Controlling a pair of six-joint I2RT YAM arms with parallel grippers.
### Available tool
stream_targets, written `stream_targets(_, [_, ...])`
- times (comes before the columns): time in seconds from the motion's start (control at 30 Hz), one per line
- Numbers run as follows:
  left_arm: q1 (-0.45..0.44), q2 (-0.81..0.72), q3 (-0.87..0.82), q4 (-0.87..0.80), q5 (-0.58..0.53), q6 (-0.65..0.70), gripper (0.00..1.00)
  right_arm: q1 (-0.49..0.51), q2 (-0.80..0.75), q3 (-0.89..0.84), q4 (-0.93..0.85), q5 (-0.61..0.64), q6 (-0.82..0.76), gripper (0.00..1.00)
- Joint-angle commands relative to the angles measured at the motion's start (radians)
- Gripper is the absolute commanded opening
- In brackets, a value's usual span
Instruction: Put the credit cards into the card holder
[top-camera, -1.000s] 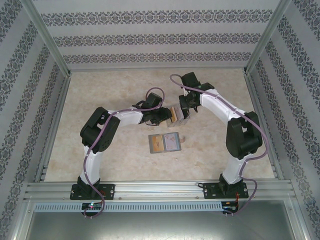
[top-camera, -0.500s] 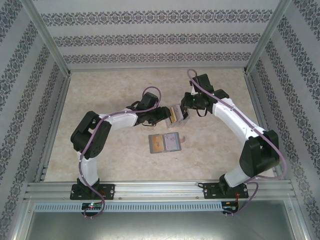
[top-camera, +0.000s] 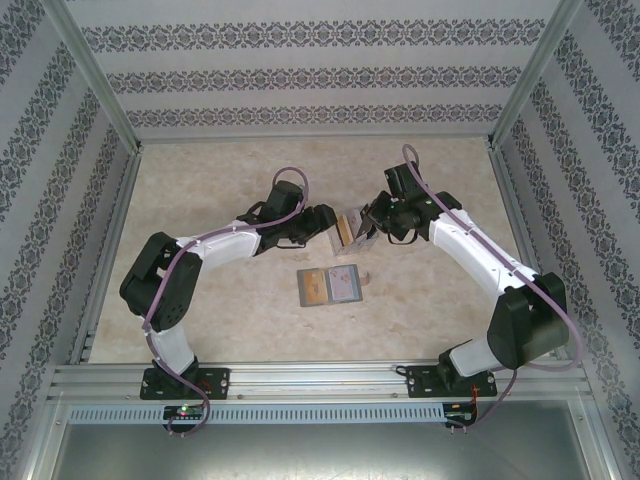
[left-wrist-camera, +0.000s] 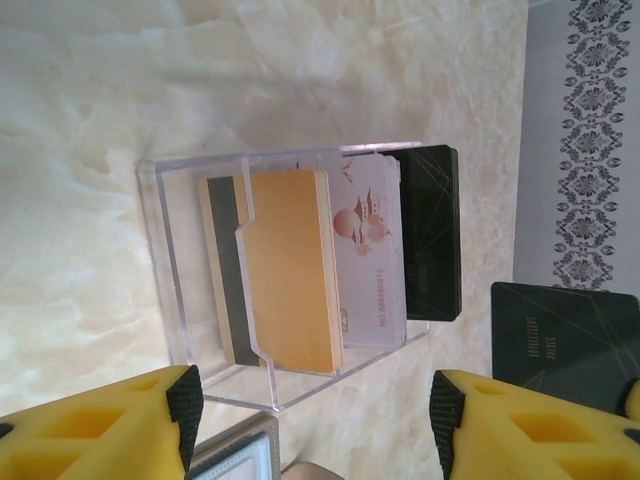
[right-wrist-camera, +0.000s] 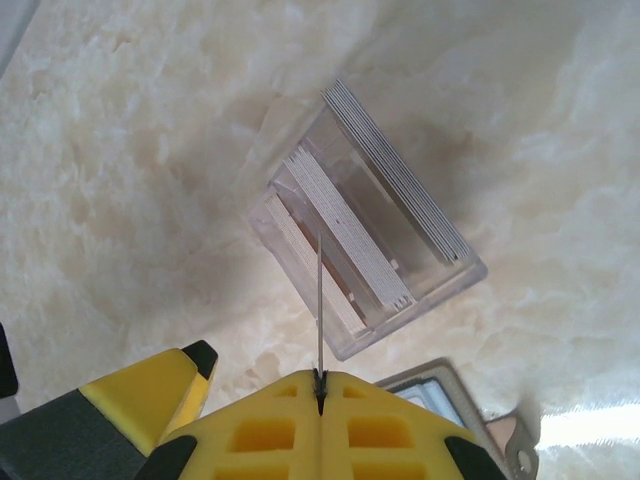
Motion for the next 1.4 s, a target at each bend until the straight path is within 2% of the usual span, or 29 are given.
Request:
stream_targets(0.0, [0.011, -0.012, -0.006, 0.067, 0.04, -0.031, 0.64, 0.007, -0.014, -0.013, -0.032, 0.01, 0.092, 0.0])
stream_targets(0.13, [0.012, -0.011, -0.02, 0.105, 0.063, -0.053, 0.64, 0.007, -0.021, -0.021, -0.011, -0.015, 0.094, 0.0])
stream_targets(0.33, [0.013, -0.03, -0.056, 0.199, 0.13, -0.082, 0.66, -0.002, -0.055, -0.09, 0.228, -0.235, -0.073, 0.0])
stream_targets(0.47, [0.012, -0.054, -0.098, 0.323, 0.186, -0.119, 0.69, -0.005, -0.104, -0.154, 0.354, -0.325, -0.156, 0.0])
stream_targets(0.57, [0.013, -0.074, -0.11, 0.38, 0.216, -0.128, 0.71, -0.022, -0.137, -0.196, 0.423, -0.377, -0.162, 0.0])
stream_targets(0.83, [0.015, -0.124, -0.13, 0.465, 0.236, -0.131, 0.71, -0.077, -0.167, -0.238, 0.469, -0.445, -0.141, 0.0])
stream_targets(1.07, [0.017, -0.106, -0.13, 0.549, 0.279, -0.172, 0.63, -0.098, -0.16, -0.272, 0.601, -0.541, -0.059, 0.0])
stream_targets(1.23, [0.017, -0.092, -0.134, 0.563, 0.293, -0.196, 0.62, -0.117, -0.153, -0.303, 0.689, -0.57, 0.002, 0.0])
stream_targets(1.3, [0.017, -0.093, -0.136, 0.579, 0.298, -0.199, 0.55, -0.118, -0.152, -0.309, 0.701, -0.571, 0.013, 0.0])
stream_targets(1.37, [0.017, -0.094, -0.136, 0.586, 0.299, -0.205, 0.41, -0.119, -0.147, -0.312, 0.697, -0.569, 0.011, 0.0])
